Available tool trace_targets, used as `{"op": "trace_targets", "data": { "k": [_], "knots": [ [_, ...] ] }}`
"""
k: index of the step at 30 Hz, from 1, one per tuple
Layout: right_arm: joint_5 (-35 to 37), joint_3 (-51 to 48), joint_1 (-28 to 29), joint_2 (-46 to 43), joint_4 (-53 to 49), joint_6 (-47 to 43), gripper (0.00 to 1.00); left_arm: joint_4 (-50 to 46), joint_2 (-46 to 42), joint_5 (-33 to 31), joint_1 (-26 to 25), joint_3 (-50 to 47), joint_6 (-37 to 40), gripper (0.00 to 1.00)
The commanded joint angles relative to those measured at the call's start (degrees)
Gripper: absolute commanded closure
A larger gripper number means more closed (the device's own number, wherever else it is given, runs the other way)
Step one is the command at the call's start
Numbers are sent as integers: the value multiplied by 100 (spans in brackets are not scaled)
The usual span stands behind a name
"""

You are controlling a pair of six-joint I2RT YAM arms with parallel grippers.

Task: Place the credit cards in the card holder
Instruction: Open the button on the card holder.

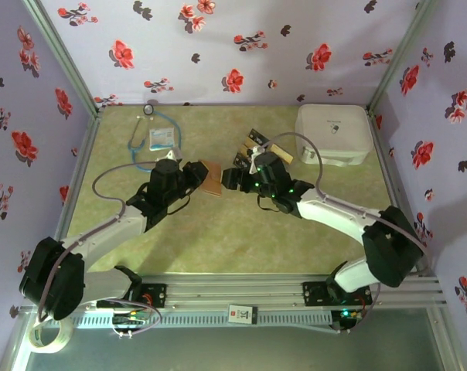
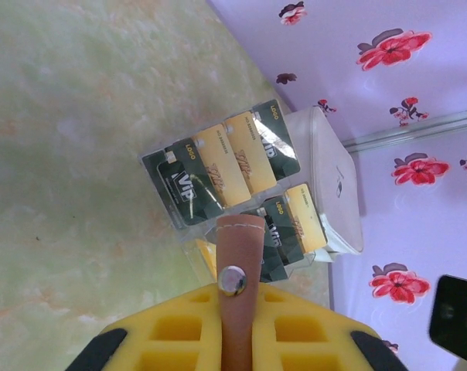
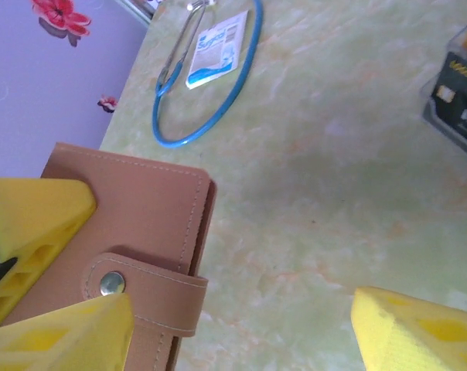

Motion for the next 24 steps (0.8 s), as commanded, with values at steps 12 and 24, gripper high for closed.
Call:
{"op": "trace_targets", "data": {
  "k": [12, 24],
  "knots": [
    [133, 509, 309, 763, 460, 108, 28, 597, -31, -136, -55, -226, -376, 97],
    [2423, 420, 291, 726, -1247, -42, 38, 581, -145, -143, -73, -270, -372, 97]
  ]
}}
